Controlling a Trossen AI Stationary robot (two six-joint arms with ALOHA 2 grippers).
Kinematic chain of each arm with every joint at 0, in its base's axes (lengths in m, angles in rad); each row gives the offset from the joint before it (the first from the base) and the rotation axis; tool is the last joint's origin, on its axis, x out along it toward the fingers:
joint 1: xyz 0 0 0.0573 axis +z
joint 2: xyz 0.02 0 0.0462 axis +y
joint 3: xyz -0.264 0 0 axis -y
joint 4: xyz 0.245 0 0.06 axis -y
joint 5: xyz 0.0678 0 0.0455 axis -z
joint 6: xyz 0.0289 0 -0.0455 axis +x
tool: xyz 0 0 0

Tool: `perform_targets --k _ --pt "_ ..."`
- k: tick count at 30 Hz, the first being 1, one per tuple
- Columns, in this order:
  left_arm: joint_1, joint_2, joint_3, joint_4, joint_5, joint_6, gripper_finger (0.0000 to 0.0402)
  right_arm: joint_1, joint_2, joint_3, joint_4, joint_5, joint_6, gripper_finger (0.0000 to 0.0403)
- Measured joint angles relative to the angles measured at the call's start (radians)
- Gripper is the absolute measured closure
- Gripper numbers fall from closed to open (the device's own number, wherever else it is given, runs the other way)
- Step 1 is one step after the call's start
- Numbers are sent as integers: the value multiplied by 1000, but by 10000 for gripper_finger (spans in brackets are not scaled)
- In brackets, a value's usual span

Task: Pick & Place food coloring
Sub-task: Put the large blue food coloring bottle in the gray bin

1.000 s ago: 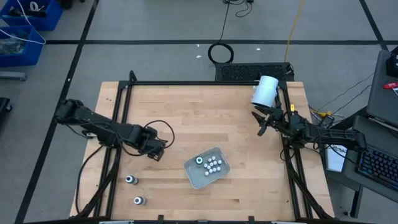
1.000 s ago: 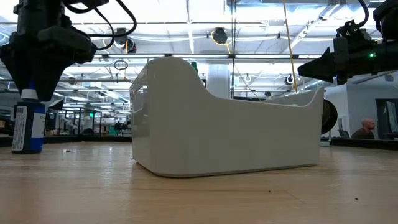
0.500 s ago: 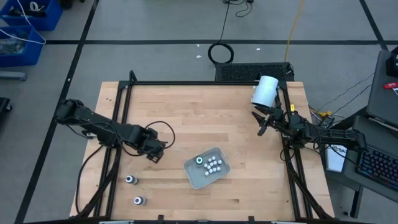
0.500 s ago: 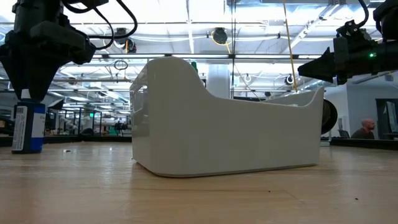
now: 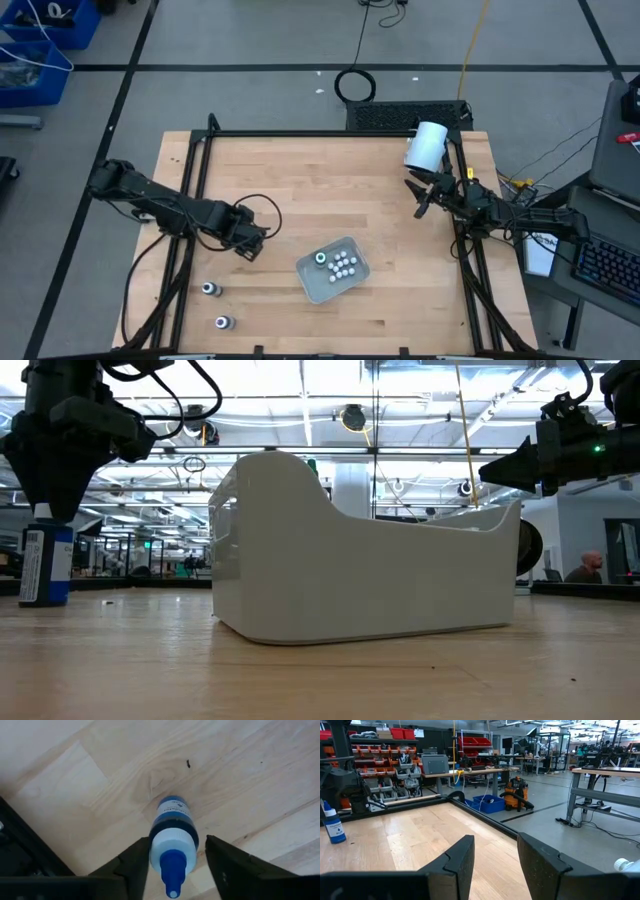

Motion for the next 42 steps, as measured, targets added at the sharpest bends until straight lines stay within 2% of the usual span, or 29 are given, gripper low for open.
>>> perform_targets --k 5,12,17,24,27,30,37,42 --pt "0 0 0 6 4 -4 277 0 0 0 0 0 0 261" --pt "0 0 8 8 4 7 280 0 0 0 0 0 0 261" --pt "-3 0 100 9 -47 56 280 0 0 0 0 0 0 261" --pt "-28 13 354 9 -194 172 280 0 0 0 0 0 0 261" --pt "-27 55 474 -2 -213 256 280 0 0 0 0 0 0 261" --pt "-25 134 610 -19 -199 350 280 0 0 0 0 0 0 261" --pt "-18 410 958 -203 -152 571 280 0 0 0 0 0 0 261" --pt "-41 584 1069 -213 -134 704 280 0 0 0 0 0 0 261"
